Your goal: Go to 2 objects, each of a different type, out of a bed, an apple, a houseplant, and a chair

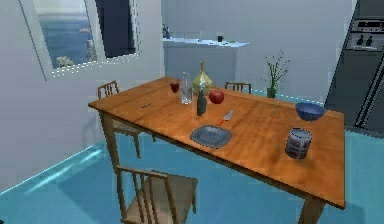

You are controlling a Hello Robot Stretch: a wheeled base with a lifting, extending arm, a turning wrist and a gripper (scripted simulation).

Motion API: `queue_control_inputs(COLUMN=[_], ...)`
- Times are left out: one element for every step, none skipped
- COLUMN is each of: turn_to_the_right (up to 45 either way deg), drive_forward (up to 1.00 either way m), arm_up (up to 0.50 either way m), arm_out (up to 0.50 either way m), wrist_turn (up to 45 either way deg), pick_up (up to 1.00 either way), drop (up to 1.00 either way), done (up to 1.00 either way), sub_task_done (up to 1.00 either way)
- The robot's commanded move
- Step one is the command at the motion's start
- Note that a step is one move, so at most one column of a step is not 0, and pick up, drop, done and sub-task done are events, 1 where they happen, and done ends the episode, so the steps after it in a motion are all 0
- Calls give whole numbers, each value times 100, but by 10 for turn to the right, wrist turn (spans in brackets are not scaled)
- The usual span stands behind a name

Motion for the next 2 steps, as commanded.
queue_control_inputs(turn_to_the_right=[-90, 0], drive_forward=[0, 0], arm_up=[0, 0], arm_out=[0, 0], wrist_turn=[0, 0], pick_up=[0, 0], drop=[0, 0], done=[0, 100], sub_task_done=[0, 0])
